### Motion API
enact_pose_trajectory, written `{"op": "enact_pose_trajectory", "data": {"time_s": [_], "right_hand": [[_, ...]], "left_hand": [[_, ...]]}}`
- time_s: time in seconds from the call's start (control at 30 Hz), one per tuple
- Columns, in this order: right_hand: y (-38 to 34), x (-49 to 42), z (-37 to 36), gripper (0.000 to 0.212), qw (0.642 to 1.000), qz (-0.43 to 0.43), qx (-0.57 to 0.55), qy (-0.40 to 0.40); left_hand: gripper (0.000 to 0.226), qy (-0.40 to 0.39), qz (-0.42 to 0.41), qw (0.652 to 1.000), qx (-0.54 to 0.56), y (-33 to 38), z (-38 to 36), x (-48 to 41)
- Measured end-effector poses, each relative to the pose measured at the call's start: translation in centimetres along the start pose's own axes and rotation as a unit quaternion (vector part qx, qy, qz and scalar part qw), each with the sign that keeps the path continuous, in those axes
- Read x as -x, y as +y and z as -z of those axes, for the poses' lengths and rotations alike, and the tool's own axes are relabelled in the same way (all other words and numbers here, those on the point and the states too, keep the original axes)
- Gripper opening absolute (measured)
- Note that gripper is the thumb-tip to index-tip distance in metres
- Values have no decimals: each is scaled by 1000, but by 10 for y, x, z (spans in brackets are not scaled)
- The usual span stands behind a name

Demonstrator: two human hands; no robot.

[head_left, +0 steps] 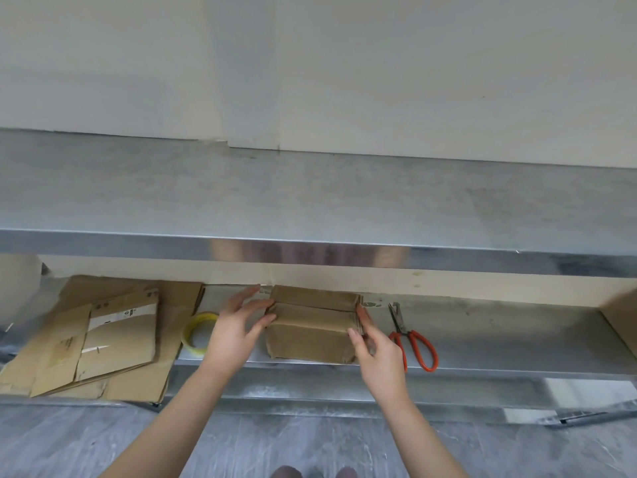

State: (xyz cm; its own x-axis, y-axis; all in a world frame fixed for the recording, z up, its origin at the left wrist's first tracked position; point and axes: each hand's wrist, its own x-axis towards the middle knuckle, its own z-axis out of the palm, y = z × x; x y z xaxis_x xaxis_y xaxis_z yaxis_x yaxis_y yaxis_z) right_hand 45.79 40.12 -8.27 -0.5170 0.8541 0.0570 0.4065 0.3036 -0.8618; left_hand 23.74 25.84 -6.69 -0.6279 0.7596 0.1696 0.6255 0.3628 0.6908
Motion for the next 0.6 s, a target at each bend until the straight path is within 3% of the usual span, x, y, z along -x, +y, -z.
{"op": "enact_pose_trajectory", "data": {"time_s": [0.13,0.37,0.6], "right_hand": [[0,0,-1,43,1000,16,5,0],[-2,5,-5,40,1000,14,-6,-12],[-4,-1,-1,35,998,8,63,-29]], "left_hand": [[32,-70,-16,997,22,1,-2,-5],[28,-42,-64,997,12,-16,-3,7],[35,-119,-10,991,56,-9,-3,4]]}}
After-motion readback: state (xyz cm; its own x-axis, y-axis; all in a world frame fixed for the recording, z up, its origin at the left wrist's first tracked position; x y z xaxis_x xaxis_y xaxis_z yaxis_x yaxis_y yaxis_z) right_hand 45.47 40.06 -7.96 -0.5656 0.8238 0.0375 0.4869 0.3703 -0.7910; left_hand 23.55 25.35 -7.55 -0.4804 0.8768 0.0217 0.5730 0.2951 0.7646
